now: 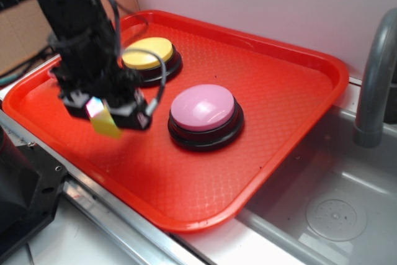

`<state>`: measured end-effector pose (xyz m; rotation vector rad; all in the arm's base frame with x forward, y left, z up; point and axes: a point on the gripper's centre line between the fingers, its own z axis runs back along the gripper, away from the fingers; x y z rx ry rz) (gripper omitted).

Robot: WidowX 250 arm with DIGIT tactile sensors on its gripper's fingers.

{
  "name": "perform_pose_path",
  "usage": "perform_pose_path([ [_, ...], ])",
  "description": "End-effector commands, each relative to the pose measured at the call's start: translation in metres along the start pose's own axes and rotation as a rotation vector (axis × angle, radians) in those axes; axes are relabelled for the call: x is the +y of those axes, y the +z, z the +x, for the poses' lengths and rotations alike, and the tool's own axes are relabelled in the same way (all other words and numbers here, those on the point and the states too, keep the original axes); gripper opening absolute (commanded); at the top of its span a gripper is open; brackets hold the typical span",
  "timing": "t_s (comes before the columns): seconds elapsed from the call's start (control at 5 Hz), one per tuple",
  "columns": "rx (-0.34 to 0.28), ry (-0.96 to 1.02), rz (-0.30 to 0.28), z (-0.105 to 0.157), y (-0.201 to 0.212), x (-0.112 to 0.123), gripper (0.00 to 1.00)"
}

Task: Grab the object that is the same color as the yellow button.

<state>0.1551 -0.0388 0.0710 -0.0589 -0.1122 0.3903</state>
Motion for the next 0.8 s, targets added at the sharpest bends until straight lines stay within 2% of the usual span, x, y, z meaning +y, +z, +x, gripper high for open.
perform_pose_path([
  [0.0,-0.106,-0.001,-0.083,0.042,0.082,0.02,0.0],
  [0.2,-0.118,-0.02,-0.129,0.045,0.104,0.034,0.0],
  [0.4,-0.124,-0.029,-0.098,0.044,0.11,0.036,0.0],
  [0.6,-0.074,-0.018,-0.039,0.041,0.107,0.033,0.0],
])
